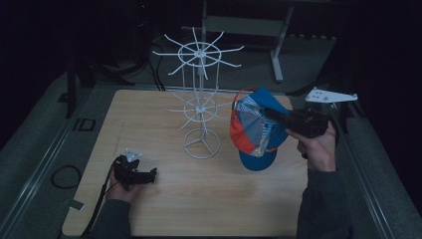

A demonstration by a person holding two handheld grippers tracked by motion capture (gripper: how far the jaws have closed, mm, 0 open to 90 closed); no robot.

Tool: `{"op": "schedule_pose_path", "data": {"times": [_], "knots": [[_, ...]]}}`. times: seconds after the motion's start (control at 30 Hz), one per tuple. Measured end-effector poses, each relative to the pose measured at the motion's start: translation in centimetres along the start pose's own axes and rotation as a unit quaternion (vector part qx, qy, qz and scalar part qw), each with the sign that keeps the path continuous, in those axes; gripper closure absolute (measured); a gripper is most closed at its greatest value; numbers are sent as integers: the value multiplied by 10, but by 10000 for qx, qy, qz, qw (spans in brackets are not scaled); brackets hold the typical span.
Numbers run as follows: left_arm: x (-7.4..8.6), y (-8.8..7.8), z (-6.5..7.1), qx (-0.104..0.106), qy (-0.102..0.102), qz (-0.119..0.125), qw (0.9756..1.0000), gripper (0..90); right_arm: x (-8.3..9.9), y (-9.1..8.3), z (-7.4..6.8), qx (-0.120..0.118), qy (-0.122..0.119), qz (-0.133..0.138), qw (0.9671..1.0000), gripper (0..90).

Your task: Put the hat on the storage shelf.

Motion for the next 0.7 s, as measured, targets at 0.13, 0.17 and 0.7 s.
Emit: {"op": "schedule_pose_path", "data": {"times": [0.13, 0.17, 0.7], "knots": [[0, 0, 0, 0, 1, 0, 10000, 2, -2, -1, 0, -8, 4, 45, 10000, 875], [0, 0, 0, 0, 2, 0, 10000, 2, -3, -1, 0, -9, 3, 50, 10000, 876], [0, 0, 0, 0, 2, 1, 10000, 2, -14, -10, 4, 3, 32, 254, 9997, 875]]}}
Point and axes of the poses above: each handheld gripper's, and its own axes: y roughly forward along the jaws, x roughly out of its underside, z roughly to its right, the point moved 1 cm from there along y, roughly forward along the jaws, and after that the axes turned 2 degrees about -x, right-handed, at the moved point
